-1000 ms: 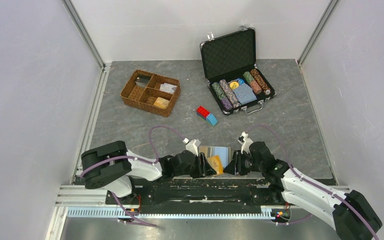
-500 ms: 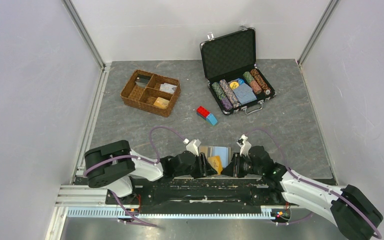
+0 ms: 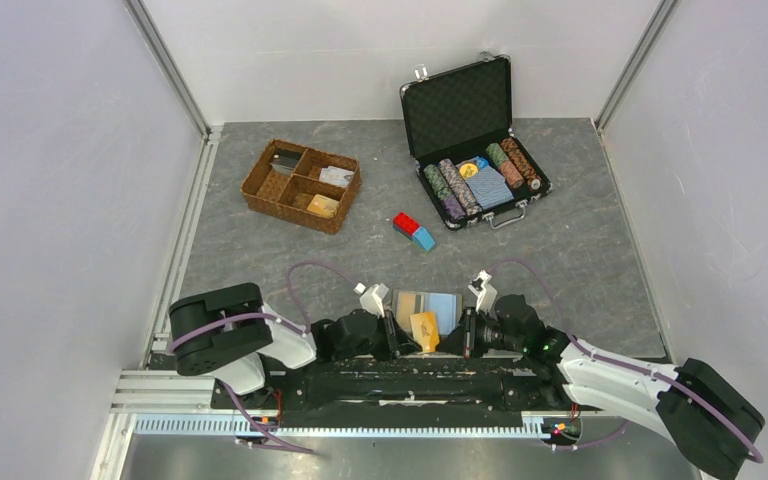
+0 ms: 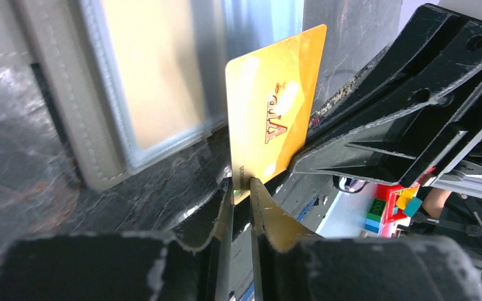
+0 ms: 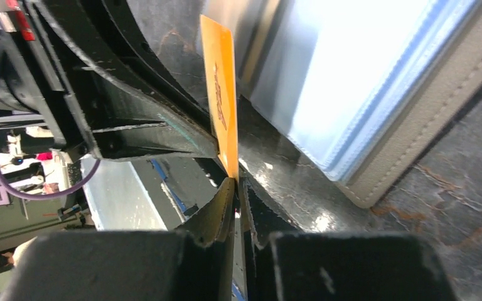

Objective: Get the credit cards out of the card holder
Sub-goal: Remove the credit card from the card holder, then place the credit card in the storage box.

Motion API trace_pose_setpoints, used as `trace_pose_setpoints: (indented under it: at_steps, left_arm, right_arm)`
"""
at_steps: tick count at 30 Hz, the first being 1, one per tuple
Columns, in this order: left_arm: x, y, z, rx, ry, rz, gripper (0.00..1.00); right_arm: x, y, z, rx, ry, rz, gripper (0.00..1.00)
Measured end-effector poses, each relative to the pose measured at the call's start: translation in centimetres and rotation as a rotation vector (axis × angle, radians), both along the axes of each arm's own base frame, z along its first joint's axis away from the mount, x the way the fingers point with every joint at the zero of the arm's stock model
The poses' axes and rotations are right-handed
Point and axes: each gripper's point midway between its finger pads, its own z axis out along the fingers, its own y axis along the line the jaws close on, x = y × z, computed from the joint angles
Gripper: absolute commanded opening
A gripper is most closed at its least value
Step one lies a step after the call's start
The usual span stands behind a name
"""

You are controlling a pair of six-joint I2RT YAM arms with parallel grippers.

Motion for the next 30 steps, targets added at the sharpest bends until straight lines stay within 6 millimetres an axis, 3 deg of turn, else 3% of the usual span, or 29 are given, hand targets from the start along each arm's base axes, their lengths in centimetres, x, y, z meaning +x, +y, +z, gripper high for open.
trace_pose_setpoints:
  at_steps: [3,8,15,19,23,27,30]
  left_arm:
    - [-0.2,0.5,0.0,-0.020,-0.004,0.004,0.03]
    - [-0.3,0.8,1.8,-0.087,-0.030,0.002,0.02]
    - [-0.1,0.7,5.9,-0.169,-0.117,-0.018,0.02]
    - [0.1,1.6,8.3,-0.180,-0.194,-0.020,0.02]
    - [-0.2,2.6,10.5,-0.203,-0.249,-0.034,0.02]
    - [-0.9,3.7,11.9,-0.194,-0.300,-0.078,0.02]
    - [-1.6,4.1,12.8,-0.164,-0.324,-0.126,0.02]
  right_arm:
    - [-0.1,0.3,0.5,0.022,-0.002,0.007,0.05]
    - [0.0,0.4,0.6,0.029,-0.011,0.008,0.12]
    - [0.1,1.1,1.9,0.031,-0.099,0.100,0.38]
    - [1.5,1.8,4.5,0.011,-0.246,0.191,0.52]
    - [3.2,1.4,7.4,0.018,-0.388,0.238,0.61]
    - [4.7,1.1,10.8,0.044,-0.518,0.289,0.64]
    - [4.5,1.7,13.2,0.087,-0.596,0.366,0.63]
